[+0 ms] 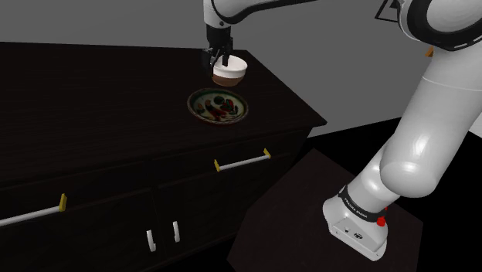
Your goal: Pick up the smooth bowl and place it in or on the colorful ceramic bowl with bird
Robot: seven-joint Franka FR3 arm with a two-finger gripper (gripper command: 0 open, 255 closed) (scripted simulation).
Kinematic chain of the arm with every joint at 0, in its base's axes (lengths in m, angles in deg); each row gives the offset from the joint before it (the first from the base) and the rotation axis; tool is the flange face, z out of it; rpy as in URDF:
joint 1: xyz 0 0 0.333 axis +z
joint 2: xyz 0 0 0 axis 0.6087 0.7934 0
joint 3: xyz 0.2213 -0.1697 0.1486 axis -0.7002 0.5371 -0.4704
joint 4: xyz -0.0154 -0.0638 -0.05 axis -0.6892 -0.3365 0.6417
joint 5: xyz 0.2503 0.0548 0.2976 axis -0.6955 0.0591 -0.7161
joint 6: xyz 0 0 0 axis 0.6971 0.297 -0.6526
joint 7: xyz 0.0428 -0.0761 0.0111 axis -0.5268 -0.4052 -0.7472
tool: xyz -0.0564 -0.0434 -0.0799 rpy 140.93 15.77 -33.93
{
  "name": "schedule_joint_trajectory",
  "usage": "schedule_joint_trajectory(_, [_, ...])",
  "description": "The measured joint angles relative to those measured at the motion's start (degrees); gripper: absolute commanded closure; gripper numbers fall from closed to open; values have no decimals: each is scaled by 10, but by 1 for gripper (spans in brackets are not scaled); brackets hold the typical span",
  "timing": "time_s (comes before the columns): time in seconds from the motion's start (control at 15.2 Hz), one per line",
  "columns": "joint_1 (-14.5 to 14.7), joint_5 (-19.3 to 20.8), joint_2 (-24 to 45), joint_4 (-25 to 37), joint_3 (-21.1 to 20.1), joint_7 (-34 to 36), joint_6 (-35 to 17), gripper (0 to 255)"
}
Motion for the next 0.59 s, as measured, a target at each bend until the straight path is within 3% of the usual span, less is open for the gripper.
schedule_joint_trajectory(0.33, [0, 0, 0, -2, 0, 0, -2, 0])
schedule_joint_trajectory(0.4, [0, 0, 0, -2, 0, 0, -2, 255])
schedule_joint_trajectory(0.59, [0, 0, 0, -2, 0, 0, -2, 255])
